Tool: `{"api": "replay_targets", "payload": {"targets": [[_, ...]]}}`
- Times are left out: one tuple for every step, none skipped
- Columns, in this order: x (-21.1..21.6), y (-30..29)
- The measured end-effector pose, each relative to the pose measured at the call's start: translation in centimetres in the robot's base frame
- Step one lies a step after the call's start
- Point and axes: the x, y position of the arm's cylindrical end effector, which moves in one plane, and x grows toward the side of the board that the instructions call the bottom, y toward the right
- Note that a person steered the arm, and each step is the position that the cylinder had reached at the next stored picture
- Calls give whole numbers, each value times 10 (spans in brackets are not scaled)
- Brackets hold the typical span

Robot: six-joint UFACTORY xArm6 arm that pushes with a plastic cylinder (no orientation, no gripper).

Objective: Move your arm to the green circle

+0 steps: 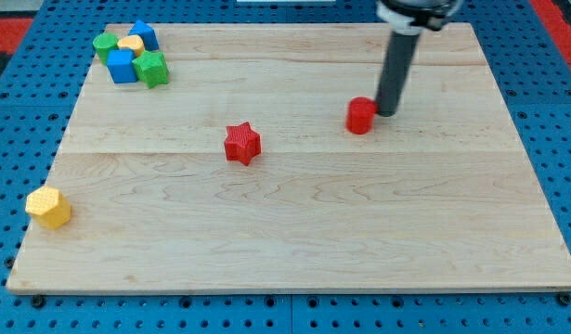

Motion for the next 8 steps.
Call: {"api": "replay_targets", "payload": {"targets": [[0, -72], [0, -126], [-5, -129], [-23, -166], [-23, -234], [-23, -324], [-23, -408], [-32, -408]]}}
